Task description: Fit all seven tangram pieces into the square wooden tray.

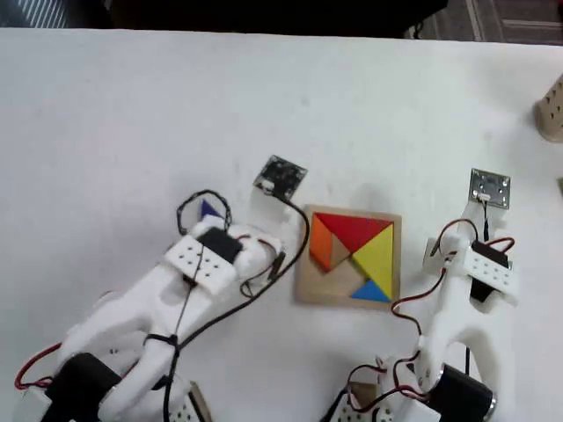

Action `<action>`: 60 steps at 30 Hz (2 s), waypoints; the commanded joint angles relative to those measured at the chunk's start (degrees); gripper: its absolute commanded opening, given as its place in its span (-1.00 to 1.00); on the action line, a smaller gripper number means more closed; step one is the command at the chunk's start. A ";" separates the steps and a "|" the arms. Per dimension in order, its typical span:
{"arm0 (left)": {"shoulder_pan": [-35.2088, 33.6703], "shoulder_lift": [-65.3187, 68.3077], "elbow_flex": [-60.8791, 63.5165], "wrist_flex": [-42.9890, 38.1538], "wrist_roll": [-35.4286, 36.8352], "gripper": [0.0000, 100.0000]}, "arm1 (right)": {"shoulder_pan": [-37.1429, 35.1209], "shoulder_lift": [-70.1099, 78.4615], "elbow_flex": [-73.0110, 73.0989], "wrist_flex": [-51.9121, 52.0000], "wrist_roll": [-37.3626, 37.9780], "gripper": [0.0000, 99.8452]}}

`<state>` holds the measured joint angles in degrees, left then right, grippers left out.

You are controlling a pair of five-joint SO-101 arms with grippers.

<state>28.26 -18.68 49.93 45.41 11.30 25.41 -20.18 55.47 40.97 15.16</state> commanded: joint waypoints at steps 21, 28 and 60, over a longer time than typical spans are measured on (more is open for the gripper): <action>-10.15 4.53 1.41 -1.58 18.02 -0.26 | -1.89 0.22 -1.58 0.04 2.55 -0.74; -9.98 19.56 -9.93 5.10 18.46 -0.27 | -2.33 0.22 -1.58 0.04 2.64 -0.74; -5.58 21.32 -16.79 9.23 11.34 -0.86 | -2.42 0.22 -1.58 0.04 2.99 -0.73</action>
<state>21.32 5.93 34.90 54.11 23.52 23.30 -20.09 55.47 40.97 17.45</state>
